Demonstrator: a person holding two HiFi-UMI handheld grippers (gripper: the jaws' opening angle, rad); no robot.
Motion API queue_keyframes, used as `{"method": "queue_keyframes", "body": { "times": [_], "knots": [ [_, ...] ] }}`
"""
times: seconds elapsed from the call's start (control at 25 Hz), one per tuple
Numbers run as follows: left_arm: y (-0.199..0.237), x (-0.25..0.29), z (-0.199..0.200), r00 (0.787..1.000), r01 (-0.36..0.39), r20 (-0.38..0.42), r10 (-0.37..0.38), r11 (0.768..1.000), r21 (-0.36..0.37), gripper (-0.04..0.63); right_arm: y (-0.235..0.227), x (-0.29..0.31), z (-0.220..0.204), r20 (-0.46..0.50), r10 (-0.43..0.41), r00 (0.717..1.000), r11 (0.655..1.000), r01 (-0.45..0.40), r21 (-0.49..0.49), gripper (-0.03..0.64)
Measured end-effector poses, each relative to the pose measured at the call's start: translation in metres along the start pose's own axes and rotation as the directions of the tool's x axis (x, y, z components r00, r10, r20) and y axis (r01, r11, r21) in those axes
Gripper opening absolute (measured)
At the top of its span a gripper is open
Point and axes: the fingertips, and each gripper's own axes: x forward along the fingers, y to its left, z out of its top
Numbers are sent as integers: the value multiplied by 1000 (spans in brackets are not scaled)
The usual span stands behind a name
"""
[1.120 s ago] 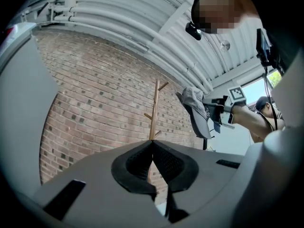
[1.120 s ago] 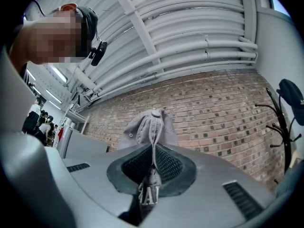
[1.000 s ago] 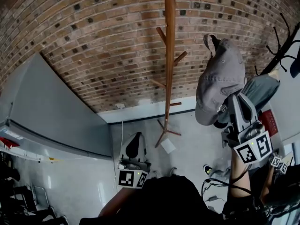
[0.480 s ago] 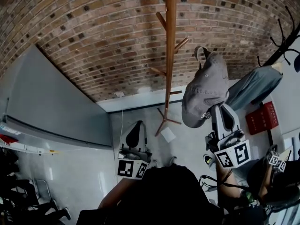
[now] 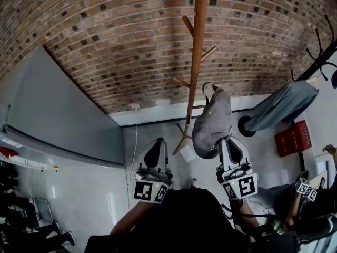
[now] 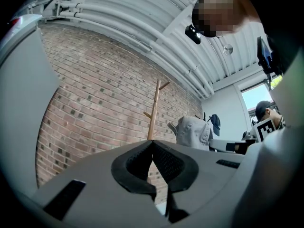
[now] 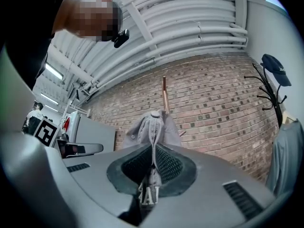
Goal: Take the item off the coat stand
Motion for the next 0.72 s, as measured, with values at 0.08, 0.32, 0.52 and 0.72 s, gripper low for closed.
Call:
{"method": "queue_keyframes", "body": {
  "times": [0.08,0.32,0.52,0.72],
  "knots": [
    [1,0,-1,1000,-7,-3,7,1000,-1,15,2,-1,-6,-18,7,1000,1000,-7,-22,31],
    [5,2,-5,1000,-17,-8,17,1000,15,15,0,7,-11,-18,-12,1000,999,11,-39,31],
    [2,2,-6,1000,-11,-11,11,1000,10,15,1,9,-7,-37,-42,998,997,40,-66,30],
    [7,0,-5,1000,-14,-11,14,1000,12,15,7,15,-7,-43,-42,998,997,40,-58,29]
  ]
}}
